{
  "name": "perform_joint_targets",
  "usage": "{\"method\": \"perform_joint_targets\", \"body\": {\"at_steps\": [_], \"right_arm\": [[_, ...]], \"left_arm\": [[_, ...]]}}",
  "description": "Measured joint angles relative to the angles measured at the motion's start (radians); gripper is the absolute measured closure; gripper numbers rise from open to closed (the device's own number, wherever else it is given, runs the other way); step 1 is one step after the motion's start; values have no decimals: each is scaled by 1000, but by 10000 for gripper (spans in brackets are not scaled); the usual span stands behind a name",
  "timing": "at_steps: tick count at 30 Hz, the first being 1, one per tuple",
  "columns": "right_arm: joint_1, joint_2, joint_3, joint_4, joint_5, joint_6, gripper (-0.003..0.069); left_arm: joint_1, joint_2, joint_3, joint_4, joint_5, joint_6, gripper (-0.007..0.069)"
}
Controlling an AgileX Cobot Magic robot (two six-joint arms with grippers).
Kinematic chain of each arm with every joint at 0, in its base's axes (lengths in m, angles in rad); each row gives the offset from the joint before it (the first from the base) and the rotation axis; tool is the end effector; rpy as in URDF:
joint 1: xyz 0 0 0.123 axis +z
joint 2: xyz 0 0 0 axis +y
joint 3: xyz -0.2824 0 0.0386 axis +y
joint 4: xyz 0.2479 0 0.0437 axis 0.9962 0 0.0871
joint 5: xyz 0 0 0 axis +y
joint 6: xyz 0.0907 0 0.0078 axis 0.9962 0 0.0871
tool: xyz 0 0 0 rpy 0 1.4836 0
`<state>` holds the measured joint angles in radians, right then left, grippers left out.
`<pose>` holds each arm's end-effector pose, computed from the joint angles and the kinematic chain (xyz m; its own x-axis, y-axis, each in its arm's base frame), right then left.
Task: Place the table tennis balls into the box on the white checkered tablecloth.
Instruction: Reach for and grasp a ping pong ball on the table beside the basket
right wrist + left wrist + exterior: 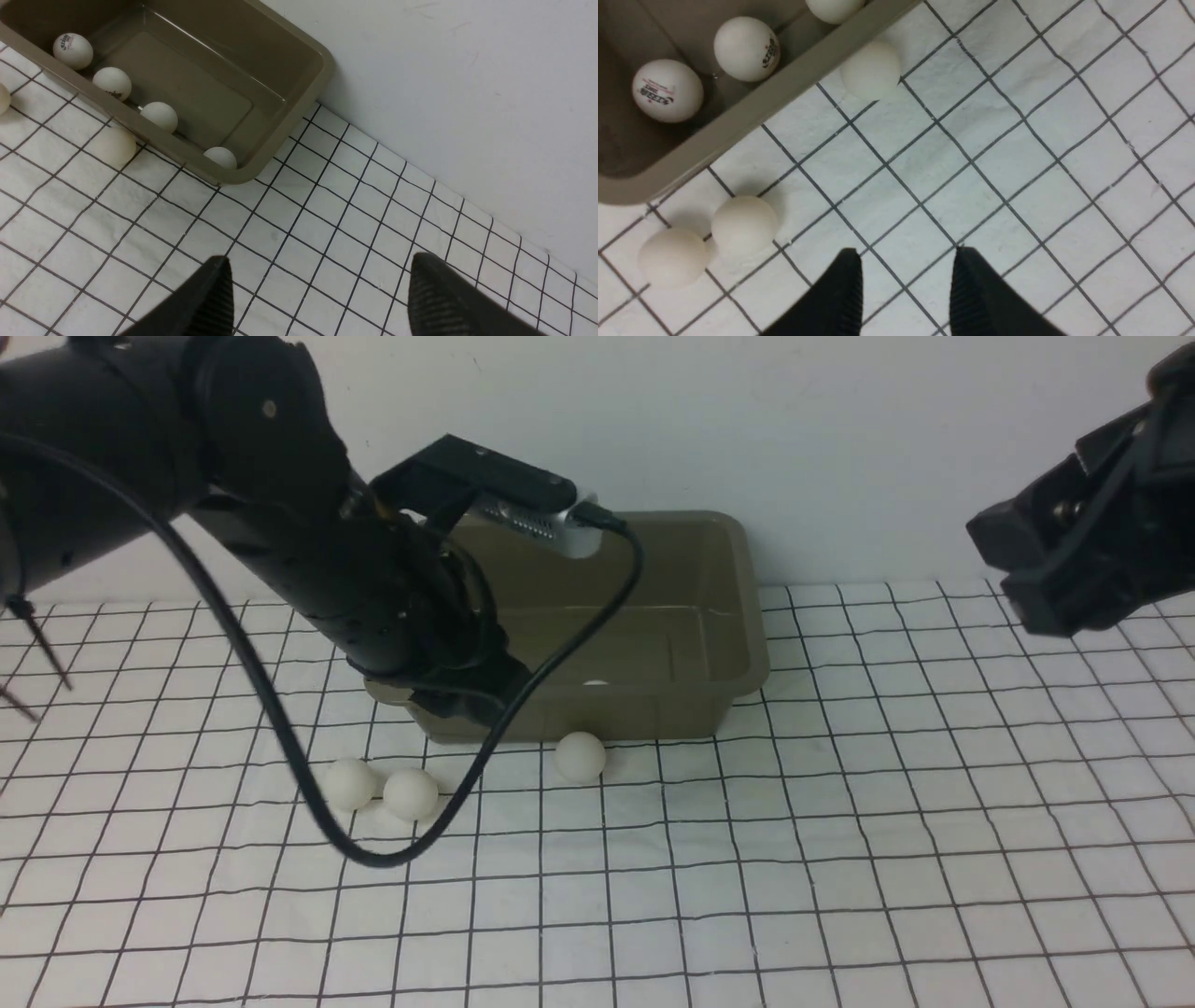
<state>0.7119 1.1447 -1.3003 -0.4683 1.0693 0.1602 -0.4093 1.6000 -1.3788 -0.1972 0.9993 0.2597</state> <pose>0.1871 0.1139 0.4190 -0.4990 -0.5255 -0.6891 -0.4266 0.8411 -0.3325 0.3031 -0.1479 0.3114 -0.7486 0.4876 -0.4493 0.5779 0.8121 -0.0815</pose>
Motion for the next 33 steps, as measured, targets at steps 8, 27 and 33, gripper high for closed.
{"method": "perform_joint_targets", "body": {"at_steps": [8,27,33], "right_arm": [[0,0,0,1,0,0,200],[0,0,0,4,-13,0,200],[0,0,0,4,-16,0,200]], "left_arm": [[0,-163,228,-77,-57,-41,448],[-203,-20,655,-507,-1170,339,414],[-219,42,644,-504,-1175,286,397]]}}
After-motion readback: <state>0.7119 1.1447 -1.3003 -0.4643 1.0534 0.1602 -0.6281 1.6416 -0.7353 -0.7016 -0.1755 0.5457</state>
